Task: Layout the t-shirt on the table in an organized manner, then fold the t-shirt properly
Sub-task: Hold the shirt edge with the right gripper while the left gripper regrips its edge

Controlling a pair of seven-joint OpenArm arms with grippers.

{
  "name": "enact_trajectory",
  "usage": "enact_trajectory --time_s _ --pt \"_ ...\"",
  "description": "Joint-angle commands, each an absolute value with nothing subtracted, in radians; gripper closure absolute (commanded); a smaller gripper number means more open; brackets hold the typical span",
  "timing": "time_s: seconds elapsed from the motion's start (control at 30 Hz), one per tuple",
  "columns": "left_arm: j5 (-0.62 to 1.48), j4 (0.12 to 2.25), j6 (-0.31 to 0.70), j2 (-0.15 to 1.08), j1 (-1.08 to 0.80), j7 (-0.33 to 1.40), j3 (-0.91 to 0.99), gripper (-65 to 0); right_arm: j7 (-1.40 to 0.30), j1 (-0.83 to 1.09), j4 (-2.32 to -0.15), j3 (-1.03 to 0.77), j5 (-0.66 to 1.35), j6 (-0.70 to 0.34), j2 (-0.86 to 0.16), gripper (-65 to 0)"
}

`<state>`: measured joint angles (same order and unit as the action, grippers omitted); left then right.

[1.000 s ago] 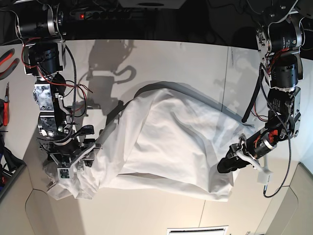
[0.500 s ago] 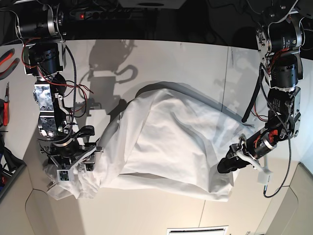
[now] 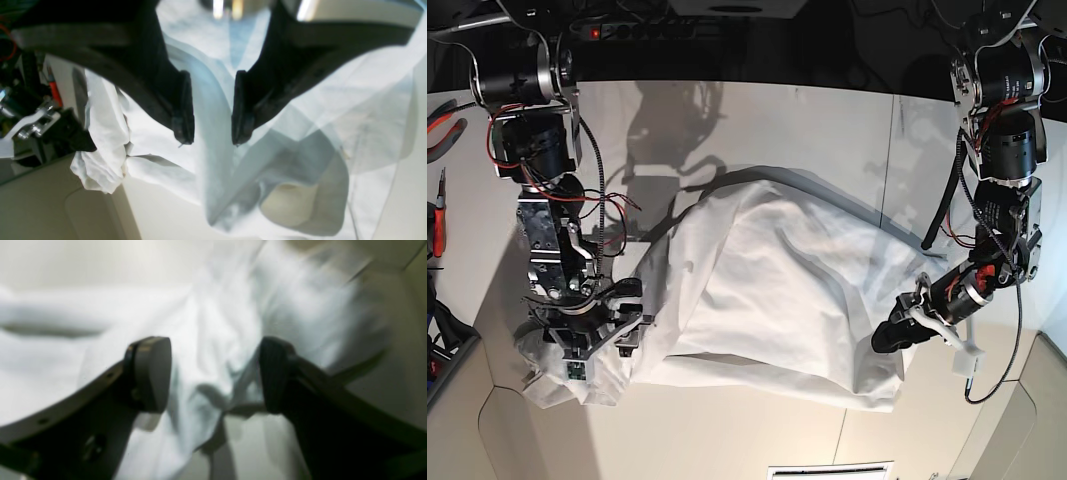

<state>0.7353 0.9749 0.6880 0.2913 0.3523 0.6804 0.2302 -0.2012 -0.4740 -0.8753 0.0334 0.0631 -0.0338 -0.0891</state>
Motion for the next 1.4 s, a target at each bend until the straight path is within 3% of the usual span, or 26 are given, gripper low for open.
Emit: enact_trajectory --time_s 0.0,0.13,0.3,0.5,0.53,0.6,0.7,1.07,1.37 --pt "0.746 0.992 0.698 0.302 0.379 0.658 0.233 -23.0 -0.173 -0.504 -0.885 0.031 0.064 -0.030 -0.096 -40.5" --pt "0.739 0.992 0.698 0.302 0.379 0.658 0.233 -23.0 -0.175 -0.501 -0.881 0.031 0.064 -0.026 -0.091 -40.5" --pt "0.739 0.992 0.698 0.302 0.379 0.658 0.233 -23.0 -0.175 -0.501 -0.881 0.030 0.063 0.057 -0.091 -40.5" --pt "0.740 0.992 0.698 0.302 0.379 0.658 0.233 -23.0 -0.175 -0.501 -0.881 0.030 0.064 -0.033 -0.087 -40.4" --pt "0.740 0.992 0.698 0.302 0.379 0.657 0.233 -23.0 -0.175 -0.501 -0.881 0.030 0.064 -0.057 -0.084 -38.3" --pt "0.740 0.992 0.698 0.302 0.379 0.654 0.233 -23.0 -0.175 -0.501 -0.881 0.030 0.065 -0.093 -0.077 -27.3" --pt "0.739 0.992 0.698 0.302 0.379 0.654 0.233 -23.0 -0.175 -0.501 -0.881 0.030 0.086 -0.101 -0.065 0.0" --pt "0.742 0.992 0.698 0.313 0.379 0.649 0.234 -23.0 -0.192 -0.501 -0.895 0.030 0.091 -0.102 -0.064 0.0" --pt "0.640 0.992 0.698 0.368 0.375 0.648 0.234 -23.0 -0.300 -0.501 -1.072 0.030 0.103 -0.121 -0.065 0.0"
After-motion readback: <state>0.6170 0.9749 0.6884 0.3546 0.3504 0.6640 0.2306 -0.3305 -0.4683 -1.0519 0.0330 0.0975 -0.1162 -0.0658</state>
